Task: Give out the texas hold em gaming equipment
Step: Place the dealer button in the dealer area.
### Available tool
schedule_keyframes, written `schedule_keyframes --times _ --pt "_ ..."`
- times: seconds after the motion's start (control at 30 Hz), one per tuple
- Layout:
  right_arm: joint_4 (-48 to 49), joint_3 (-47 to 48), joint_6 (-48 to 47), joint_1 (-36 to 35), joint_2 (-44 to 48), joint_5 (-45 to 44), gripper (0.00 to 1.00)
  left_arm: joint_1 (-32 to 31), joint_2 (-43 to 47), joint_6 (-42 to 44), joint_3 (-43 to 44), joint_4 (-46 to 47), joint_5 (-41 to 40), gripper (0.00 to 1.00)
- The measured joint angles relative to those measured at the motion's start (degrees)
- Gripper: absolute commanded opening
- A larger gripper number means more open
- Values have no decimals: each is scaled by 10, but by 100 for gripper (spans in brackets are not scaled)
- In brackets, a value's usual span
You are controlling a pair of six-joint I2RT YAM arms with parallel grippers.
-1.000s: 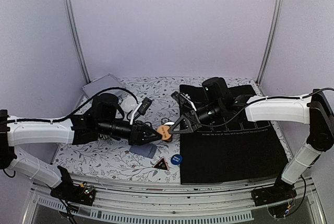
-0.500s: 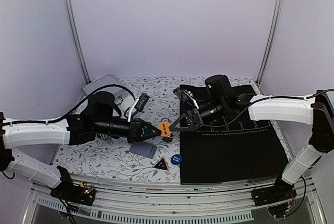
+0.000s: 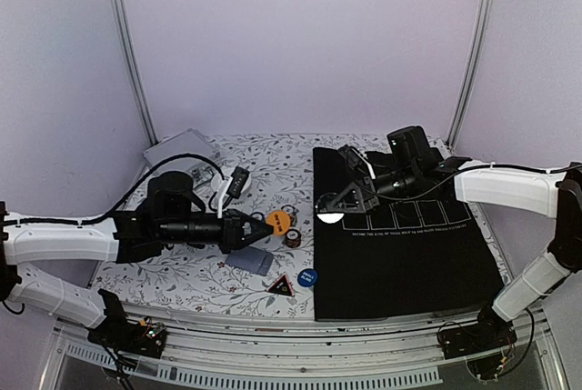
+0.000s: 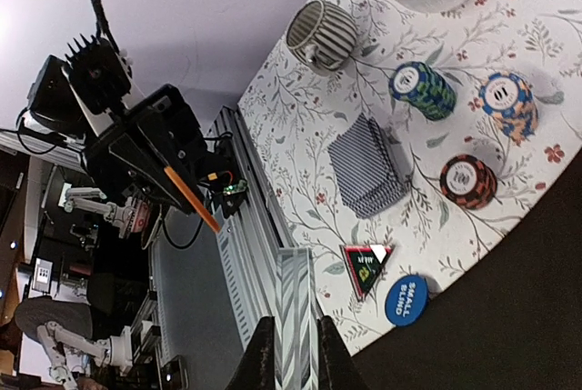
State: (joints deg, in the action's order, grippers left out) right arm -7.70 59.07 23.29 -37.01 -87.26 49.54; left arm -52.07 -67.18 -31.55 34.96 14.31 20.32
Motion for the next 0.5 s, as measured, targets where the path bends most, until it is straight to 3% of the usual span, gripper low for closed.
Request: schedule_keyframes --times 0.1,0.33,0.5 --pt "-39 -19 -1 31 20 -6 4 0 -1 0 0 -5 -22 0" --pt "-170 -172 -17 221 132 -66 4 0 -10 3 3 -35 -70 0" --pt "-220 -244 -16 236 164 -81 4 0 -51 14 16 -55 -81 0"
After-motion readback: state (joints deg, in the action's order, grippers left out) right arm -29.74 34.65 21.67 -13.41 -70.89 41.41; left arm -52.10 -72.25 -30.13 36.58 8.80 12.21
